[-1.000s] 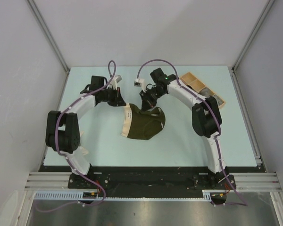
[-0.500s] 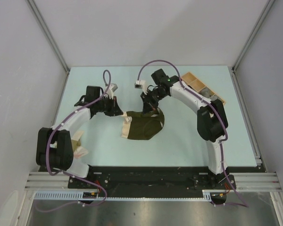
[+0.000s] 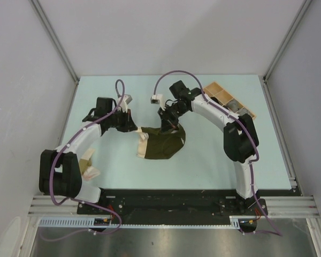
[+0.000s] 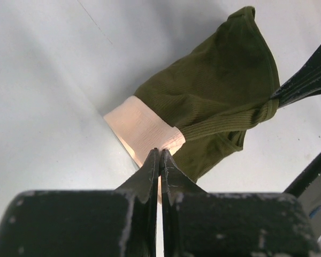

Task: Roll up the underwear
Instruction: Fold the underwear at the center of the board.

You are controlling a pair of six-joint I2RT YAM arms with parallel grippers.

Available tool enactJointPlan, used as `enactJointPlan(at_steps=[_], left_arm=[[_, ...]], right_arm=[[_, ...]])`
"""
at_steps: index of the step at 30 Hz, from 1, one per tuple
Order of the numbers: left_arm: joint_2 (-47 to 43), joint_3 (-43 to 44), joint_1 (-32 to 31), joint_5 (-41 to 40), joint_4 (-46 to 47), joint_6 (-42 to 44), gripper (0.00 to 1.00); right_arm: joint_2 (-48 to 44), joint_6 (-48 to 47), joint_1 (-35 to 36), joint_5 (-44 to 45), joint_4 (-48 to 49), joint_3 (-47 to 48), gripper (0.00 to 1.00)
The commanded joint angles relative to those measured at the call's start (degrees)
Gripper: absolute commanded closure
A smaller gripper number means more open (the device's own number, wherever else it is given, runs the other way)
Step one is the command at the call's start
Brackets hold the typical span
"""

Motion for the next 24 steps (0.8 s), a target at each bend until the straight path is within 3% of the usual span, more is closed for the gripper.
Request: enactJointPlan(at_steps=[1,7,24], left_arm=[[1.4,5.9,-0.9,-2.6,0.2,2.8,1.0],[1.7,8.7,-2.5,-4.0,-2.6,5.9,1.0],[-5.6,2.2,-4.8,-4.3,-4.6,8.0,1.0]], right_arm=[[-2.6,-0.2,-1.3,-0.4,-0.1,3.4,1.0],[-3.2,-1.1,-3.0,-1.1,-1.2,3.3,1.0],[-5.3,-5.3,-1.5,-4.2,-5.1,-1.6,1.0]])
